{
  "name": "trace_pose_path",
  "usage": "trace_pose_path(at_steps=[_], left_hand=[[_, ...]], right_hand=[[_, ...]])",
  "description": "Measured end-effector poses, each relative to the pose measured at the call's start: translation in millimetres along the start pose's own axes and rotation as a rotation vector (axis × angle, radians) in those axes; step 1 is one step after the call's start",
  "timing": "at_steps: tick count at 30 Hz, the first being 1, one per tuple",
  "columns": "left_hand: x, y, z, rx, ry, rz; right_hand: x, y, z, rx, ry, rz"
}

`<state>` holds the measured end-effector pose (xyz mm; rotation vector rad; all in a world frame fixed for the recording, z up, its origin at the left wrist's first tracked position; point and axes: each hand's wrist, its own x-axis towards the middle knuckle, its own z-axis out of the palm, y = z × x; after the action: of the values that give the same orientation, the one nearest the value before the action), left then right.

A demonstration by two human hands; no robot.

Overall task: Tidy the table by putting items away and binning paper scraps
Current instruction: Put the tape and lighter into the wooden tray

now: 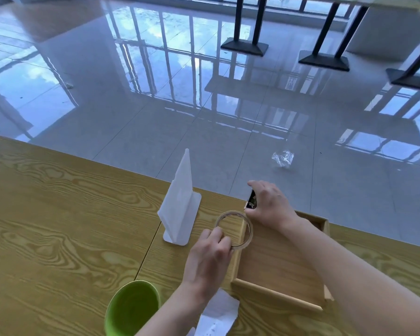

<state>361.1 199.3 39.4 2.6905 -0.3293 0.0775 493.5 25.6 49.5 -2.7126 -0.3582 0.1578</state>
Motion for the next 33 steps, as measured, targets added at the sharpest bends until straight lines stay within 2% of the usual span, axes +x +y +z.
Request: trace_pose_path(at_steps=[8, 12, 16, 20, 23, 26, 33], left_hand=[[-0.1, 61.4, 34.2, 0.108, -0.154, 0.163], [9.8, 80.9, 56.1, 0.189, -0.247, 0.178], [18.4, 82.6, 70.6, 0.204, -0.309, 0.086], [13.9, 79.8, 66.8, 0.215, -0.314, 0.135], [0.6, 73.3, 58.8, 0.16, -0.162, 0.166], [-13.3, 53.8, 53.0, 0.033, -0.022, 0.027], [-19.5, 30.1, 59.1, -0.231, -0.108, -0.375]], right_hand=[[-76.8, 68.2, -33.8, -0.018, 0.02, 0.227], [-89.8, 76.3, -32.0, -0.036, -0.017, 0.186], [-89.0, 70.9, -19.4, -0.011, -0.07, 0.136], [-79.6, 63.6, -9.5, 0.007, -0.106, 0.103], [-71.7, 54.4, -1.1, 0.007, -0.133, 0.073], [-63.9, 41.3, 10.9, -0.015, -0.17, 0.04], [-41.2, 21.0, 32.8, -0.066, -0.2, 0.035]])
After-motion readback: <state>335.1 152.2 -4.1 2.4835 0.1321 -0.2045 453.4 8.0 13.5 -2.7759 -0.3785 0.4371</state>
